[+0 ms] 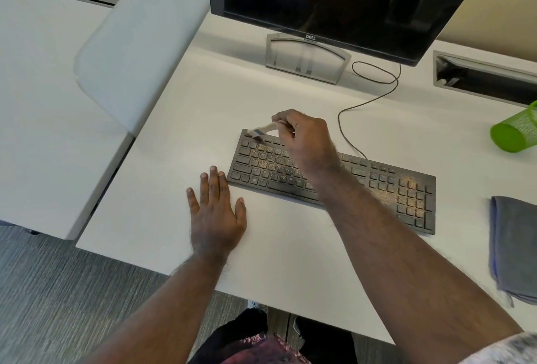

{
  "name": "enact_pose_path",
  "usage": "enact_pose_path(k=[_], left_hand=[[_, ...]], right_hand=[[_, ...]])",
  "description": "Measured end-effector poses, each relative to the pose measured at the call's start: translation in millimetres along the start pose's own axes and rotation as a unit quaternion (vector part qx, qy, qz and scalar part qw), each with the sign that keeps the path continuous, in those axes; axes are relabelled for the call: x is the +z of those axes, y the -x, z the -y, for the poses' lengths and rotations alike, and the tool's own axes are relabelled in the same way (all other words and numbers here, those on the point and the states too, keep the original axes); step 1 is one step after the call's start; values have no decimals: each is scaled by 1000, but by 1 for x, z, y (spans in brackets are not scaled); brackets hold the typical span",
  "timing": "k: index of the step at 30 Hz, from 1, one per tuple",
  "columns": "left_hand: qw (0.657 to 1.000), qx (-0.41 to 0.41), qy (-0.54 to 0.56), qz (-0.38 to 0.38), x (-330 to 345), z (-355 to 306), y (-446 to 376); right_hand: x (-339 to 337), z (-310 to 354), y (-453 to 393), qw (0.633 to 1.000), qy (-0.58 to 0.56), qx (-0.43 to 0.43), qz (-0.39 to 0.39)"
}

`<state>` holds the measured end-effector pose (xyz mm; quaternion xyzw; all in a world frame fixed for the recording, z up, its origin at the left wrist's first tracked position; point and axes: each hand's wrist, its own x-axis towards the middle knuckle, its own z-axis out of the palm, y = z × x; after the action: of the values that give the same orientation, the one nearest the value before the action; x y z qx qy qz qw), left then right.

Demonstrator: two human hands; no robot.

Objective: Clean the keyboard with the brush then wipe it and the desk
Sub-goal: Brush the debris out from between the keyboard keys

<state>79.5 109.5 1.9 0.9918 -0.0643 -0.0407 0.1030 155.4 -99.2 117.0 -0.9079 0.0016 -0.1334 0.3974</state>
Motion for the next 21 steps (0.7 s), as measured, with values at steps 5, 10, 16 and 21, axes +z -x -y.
enact_pose_path(k=[5, 10, 16, 21], left_hand=[[1000, 0, 3, -2, -1, 0, 0], [1000, 0, 5, -6, -1, -1, 0], [1000, -2, 5, -5, -2, -1, 1], [1000, -1, 10, -12, -2, -2, 1]], right_hand=[[-3, 0, -3, 999, 4, 23, -26], [5, 6, -3, 1000, -1, 1, -4], [13, 17, -5, 1000, -22, -19, 3], [16, 10, -1, 1000, 3, -2, 5]])
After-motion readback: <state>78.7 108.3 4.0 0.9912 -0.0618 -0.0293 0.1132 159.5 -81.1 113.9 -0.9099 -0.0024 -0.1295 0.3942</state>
